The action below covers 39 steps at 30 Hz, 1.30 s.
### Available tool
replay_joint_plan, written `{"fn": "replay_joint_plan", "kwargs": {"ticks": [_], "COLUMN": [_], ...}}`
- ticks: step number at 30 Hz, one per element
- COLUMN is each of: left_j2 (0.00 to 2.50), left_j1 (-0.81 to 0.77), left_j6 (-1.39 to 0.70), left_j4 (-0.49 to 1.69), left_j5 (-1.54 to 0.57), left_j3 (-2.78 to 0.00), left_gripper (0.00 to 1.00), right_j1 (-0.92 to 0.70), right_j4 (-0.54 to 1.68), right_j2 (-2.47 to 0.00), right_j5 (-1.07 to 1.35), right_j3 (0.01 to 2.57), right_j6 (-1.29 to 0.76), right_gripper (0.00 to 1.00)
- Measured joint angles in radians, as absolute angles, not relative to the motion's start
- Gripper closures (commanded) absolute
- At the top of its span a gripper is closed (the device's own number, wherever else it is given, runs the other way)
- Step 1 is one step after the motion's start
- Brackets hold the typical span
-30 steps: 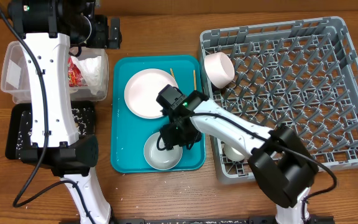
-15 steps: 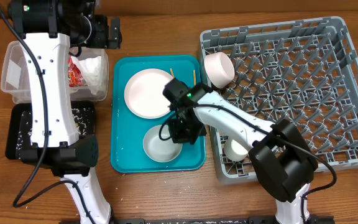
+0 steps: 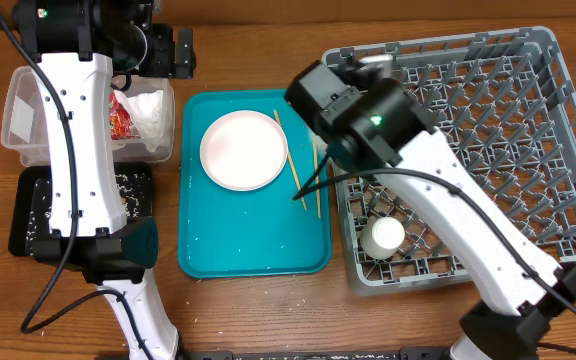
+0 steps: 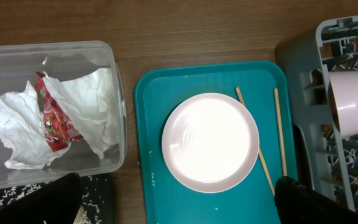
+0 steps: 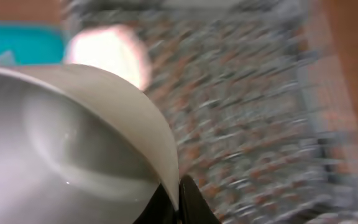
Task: Sort waste into correct bins and load items into the dishwasher
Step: 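Carry the white bowl right and set it in the dish rack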
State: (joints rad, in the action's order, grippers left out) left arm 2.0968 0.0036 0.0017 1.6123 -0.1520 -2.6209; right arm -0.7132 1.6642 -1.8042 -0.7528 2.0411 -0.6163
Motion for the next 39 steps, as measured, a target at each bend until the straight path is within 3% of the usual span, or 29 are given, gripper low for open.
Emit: {"fn": "replay_joint_plan", "kwargs": {"ticks": [13,26,34,35,38,39], "left_j2": [2.097,2.097,2.097,2.097,2.097,2.097], "left_j1": [0.004,0.004,0.004,0.004,0.004,0.004], "left_j6": [0.002,0.002,0.002,0.002,0.002,0.002], "left_j4": [1.612,1.612,1.612,1.612,1.612,1.612], "left_j5": [-0.152,-0.152,-0.152,-0.152,-0.152,-0.152], "left_j3": [-2.621,-2.621,-2.621,-2.621,-2.621,-2.621], "left_gripper": [0.00,0.00,0.00,0.00,0.00,0.00], "right_j1": [-0.713,-0.713,-0.714,-0.716,-0.742,-0.762], "right_j4": [1.643,1.395,1.353,1.353,1.362,1.364], "right_j2": [-1.834,-1.861,-1.862,-1.862,-1.862,-1.862], "right_j5": [-1.199,-1.317,-1.258,-1.255,-1.212,-1.205], "right_j3": [1.691,1.405,1.397,1.397,1.397,1.396], "right_j6": [-0.596,-0.586,-0.592,-0.591,-0.592,-0.595], "right_gripper": [0.96,0.96,0.94,0.90,0.45,0.40]}}
